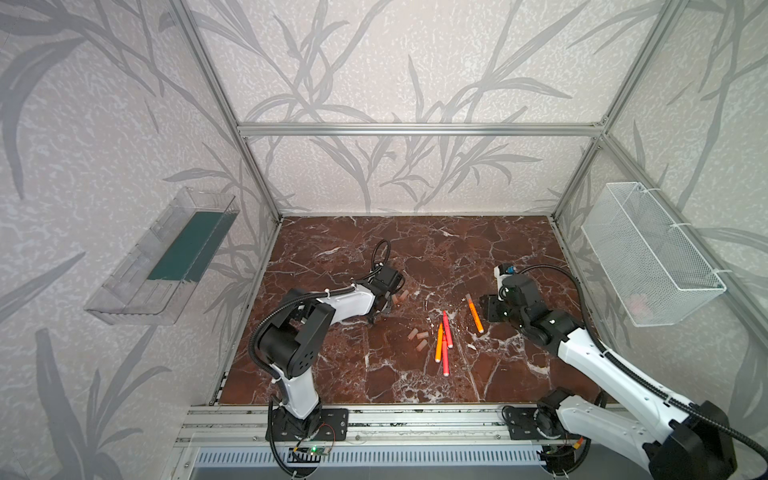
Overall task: Insert the pens into the pen caps
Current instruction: 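Move the left gripper over the purple marker while the right gripper moves over the markers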
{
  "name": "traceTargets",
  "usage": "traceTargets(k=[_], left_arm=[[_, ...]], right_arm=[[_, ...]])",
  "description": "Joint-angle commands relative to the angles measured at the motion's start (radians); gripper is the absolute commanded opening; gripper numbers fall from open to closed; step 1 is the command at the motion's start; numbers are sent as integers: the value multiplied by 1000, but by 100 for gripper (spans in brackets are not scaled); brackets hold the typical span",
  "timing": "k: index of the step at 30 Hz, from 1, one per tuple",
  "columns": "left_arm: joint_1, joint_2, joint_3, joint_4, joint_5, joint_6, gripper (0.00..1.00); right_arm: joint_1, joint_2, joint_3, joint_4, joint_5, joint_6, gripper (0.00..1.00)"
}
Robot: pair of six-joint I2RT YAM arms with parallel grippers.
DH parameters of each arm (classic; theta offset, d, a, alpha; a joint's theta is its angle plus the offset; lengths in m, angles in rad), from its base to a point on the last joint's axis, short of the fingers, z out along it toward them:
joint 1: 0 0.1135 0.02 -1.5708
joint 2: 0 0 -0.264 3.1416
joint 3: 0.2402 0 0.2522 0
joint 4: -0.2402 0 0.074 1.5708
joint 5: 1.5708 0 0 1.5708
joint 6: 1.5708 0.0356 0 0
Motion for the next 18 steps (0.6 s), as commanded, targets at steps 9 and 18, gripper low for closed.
traceTargets(k=[9, 18], left_arm=[[20, 47, 10, -19, 49, -11, 37], [34, 72, 12, -22, 58, -25, 28]], right_arm=[[-1, -35, -19, 10, -10, 4, 50], [0, -33, -23, 18, -21, 6, 50]])
